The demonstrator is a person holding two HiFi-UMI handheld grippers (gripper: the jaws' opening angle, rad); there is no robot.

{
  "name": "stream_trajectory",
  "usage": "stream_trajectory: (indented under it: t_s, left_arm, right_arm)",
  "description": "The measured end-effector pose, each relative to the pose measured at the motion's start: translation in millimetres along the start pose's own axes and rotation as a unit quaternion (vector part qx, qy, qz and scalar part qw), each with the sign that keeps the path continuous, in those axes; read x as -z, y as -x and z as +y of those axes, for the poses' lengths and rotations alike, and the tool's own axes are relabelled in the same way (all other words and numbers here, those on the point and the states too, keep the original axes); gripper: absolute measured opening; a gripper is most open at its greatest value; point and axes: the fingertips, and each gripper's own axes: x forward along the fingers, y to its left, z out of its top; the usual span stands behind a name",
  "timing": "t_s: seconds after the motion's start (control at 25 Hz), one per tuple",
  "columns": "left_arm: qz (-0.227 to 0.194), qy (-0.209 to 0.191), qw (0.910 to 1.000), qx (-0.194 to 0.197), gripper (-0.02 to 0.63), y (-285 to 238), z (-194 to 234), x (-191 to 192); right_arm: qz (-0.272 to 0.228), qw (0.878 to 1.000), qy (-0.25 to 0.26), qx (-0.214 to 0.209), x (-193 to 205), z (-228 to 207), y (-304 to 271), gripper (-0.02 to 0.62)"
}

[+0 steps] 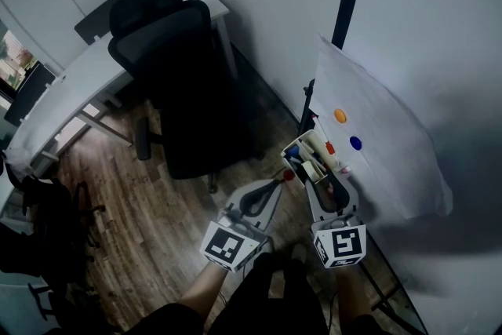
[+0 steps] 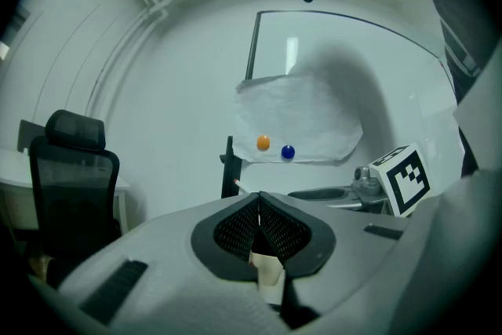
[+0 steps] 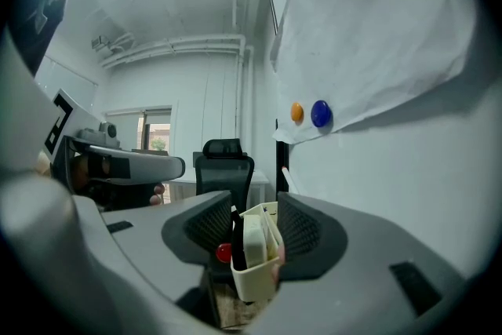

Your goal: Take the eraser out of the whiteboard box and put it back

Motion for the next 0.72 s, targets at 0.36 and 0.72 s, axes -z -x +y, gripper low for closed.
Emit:
stream_trajectory:
  t_s: [0.36,0.72]
  left_arm:
    - [-0.024,-0.007,0.9997,-0.003,0.005,2,-5,-24]
    - [-0.069,-0.038,0.9969,-0.006,0.005,16,-23,-78]
  right_arm:
    - [-0.047,0.999,-0.003,0.002,-35,-2,15,0.130]
    - [-0.111,0.994,-0.005,-0.007,-96,3,46,0.075]
